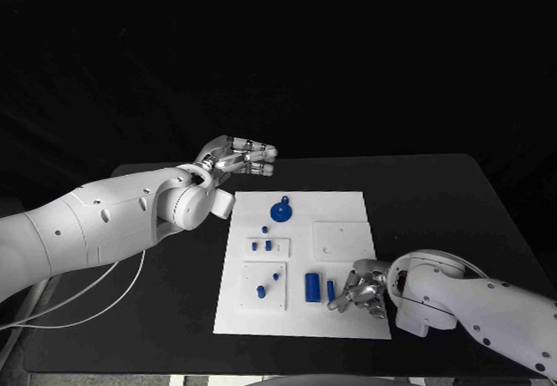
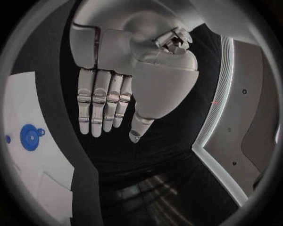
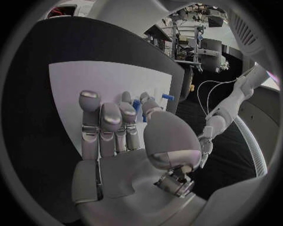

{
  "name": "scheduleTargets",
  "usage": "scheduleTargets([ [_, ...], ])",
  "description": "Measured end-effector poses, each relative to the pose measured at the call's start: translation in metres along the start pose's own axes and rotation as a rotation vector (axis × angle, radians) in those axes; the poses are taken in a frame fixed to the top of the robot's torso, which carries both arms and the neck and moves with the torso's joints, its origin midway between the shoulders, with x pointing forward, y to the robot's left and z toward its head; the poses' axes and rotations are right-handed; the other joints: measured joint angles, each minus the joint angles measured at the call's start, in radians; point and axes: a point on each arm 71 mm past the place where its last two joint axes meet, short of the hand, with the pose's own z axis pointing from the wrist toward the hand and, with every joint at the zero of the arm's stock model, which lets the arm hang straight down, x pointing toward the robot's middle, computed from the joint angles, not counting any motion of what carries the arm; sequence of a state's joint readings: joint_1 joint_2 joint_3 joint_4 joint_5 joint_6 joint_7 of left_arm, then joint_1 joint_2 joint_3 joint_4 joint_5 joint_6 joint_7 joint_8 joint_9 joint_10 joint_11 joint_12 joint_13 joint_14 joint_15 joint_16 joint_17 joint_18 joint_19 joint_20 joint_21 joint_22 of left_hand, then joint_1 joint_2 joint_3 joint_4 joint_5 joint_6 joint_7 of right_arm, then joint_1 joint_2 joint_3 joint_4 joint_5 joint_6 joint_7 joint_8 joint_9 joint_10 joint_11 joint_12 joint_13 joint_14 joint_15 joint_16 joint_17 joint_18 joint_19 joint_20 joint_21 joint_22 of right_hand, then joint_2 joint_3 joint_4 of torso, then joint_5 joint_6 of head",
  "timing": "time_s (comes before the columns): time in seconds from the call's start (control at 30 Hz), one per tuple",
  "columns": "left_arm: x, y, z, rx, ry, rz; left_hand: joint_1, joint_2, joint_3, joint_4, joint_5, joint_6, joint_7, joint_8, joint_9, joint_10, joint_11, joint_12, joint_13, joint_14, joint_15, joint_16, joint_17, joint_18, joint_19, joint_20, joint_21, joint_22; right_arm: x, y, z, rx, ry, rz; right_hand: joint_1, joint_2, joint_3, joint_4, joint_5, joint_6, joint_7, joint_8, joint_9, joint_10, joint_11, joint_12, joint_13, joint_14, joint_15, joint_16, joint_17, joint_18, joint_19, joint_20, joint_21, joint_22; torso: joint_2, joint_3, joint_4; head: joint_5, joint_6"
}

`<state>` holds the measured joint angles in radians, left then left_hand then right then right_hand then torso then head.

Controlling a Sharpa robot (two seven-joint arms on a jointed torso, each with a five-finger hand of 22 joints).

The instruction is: Assemble the parts on the task board

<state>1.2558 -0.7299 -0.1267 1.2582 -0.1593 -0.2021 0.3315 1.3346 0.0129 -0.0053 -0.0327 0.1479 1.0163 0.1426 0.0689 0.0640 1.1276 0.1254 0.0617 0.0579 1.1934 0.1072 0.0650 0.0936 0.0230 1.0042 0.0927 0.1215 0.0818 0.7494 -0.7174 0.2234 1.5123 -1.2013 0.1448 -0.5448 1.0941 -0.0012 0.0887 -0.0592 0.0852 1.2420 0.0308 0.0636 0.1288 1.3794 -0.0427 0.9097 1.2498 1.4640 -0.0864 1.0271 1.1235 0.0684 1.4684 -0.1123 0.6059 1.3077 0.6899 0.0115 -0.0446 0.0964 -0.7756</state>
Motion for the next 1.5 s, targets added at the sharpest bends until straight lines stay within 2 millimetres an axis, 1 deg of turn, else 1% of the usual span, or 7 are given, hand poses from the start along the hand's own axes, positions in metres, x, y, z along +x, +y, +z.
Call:
scheduleTargets([
  [0.13,-0.0001,0.0001,-0.0001,-0.001,0.0,0.0,0.0,0.0,0.0,0.0,0.0,0.0,0.0,0.0,0.0,0.0,0.0,0.0,0.0,0.0,0.0,0.0,0.0,0.0,0.0,0.0,0.0,0.0,-0.0004,-0.0006,0.0002,0.002,-0.003,0.001,-0.001,0.016,0.003,0.003,0.0,0.0,0.0,0.0,0.001,0.0,0.0,0.0,0.0,0.0,0.0,0.0,0.0,0.0,0.0,0.0,0.0,0.0,0.0,-0.0001,0.0,0.001,0.0],
  [0.3,-0.0003,0.0001,-0.0002,-0.001,0.0,0.0,0.0,0.0,0.0,0.0,0.0,0.0,0.0,0.0,0.0,0.0,0.0,0.0,0.0,0.0,0.0,0.0,0.0,0.0,0.0,0.0,0.0,0.0,-0.001,-0.0016,0.0007,0.005,-0.007,0.003,-0.01,0.089,0.102,-0.013,-0.024,-0.007,0.004,0.0,-0.001,0.0,0.0,0.0,-0.001,0.0,0.0,0.0,0.002,0.0,0.0,0.0,0.0,0.0,0.0,-0.0001,-0.0005,0.001,-0.001],
  [0.4,-0.0004,0.0002,-0.0002,-0.002,0.0,0.0,0.0,0.0,0.0,0.0,0.0,0.0,0.0,0.0,0.0,0.0,0.0,0.0,0.0,0.0,0.0,0.0,0.0,0.0,0.0,0.0,0.0,0.0,-0.0005,-0.0016,0.0011,0.005,-0.006,0.003,-0.138,0.055,0.339,-0.088,0.022,-0.007,0.004,0.0,-0.001,0.0,0.0,0.0,0.0,0.0,0.0,0.0,0.002,0.0,0.0,0.0,0.0,0.0,0.0,0.0,-0.0006,0.001,-0.001],
  [0.7,-0.0006,0.0003,-0.0003,-0.003,0.0,0.001,0.0,0.0,0.0,0.0,0.0,0.0,0.0,0.0,0.0,0.0,0.0,0.0,0.0,0.0,0.0,0.0,0.0,0.0,0.0,0.0,0.0,0.0,0.0008,-0.0006,0.0024,0.004,0.0,0.004,-0.156,0.071,0.41,-0.098,0.067,-0.007,0.003,0.0,0.011,0.0,0.0,0.0,0.0,0.0,0.0,0.0,0.002,0.0,0.0,0.0,0.0,0.0,0.0,0.0004,-0.0005,0.0,-0.002],
  [0.93,-0.0005,0.0004,-0.0003,-0.004,0.001,0.001,0.0,0.0,0.0,0.0,0.0,0.0,0.0,0.0,0.0,0.0,0.0,0.0,0.0,0.0,0.0,0.0,0.0,0.0,0.0,0.0,0.0,0.0,-0.0003,-0.0017,0.0031,0.009,0.0,0.004,-0.153,0.063,0.384,-0.115,0.111,-0.007,0.003,0.0,0.014,0.0,0.0,0.0,0.0,0.0,0.0,0.0,0.002,0.0,0.0,0.0,0.0,0.0,0.0,0.0002,-0.0005,0.0,-0.002],
  [1.2,-0.0004,0.0005,-0.0003,-0.006,0.002,0.002,0.0,0.0,0.0,0.0,0.0,0.0,0.0,0.0,0.0,0.0,0.0,0.0,0.0,0.0,0.0,0.0,0.0,0.0,0.0,0.0,-0.004,0.0,-0.0003,-0.0014,0.0041,0.013,0.009,0.002,-0.106,0.04,0.199,-0.106,0.159,-0.007,0.003,0.001,0.016,0.0,0.0,0.0,-0.001,0.0,0.0,0.0,0.002,0.0,0.0,0.0,0.004,0.0,0.0,-0.0001,-0.0002,0.0,-0.002],
  [1.5,-0.0004,0.0006,-0.0003,-0.007,0.002,0.002,0.0,0.0,0.0,0.0,0.0,0.0,0.0,0.0,0.0,0.0,0.0,0.0,0.0,0.0,0.0,0.0,0.0,0.0,0.0,0.0,-0.004,0.0,0.0,-0.0022,0.0039,0.014,0.017,0.003,-0.069,0.025,0.116,-0.106,0.171,-0.003,0.0,0.001,0.005,0.0,0.0,0.0,-0.001,0.0,0.0,0.0,0.002,0.0,0.0,0.0,0.004,0.0,0.0,-0.0002,0.0,0.001,0.0],
])
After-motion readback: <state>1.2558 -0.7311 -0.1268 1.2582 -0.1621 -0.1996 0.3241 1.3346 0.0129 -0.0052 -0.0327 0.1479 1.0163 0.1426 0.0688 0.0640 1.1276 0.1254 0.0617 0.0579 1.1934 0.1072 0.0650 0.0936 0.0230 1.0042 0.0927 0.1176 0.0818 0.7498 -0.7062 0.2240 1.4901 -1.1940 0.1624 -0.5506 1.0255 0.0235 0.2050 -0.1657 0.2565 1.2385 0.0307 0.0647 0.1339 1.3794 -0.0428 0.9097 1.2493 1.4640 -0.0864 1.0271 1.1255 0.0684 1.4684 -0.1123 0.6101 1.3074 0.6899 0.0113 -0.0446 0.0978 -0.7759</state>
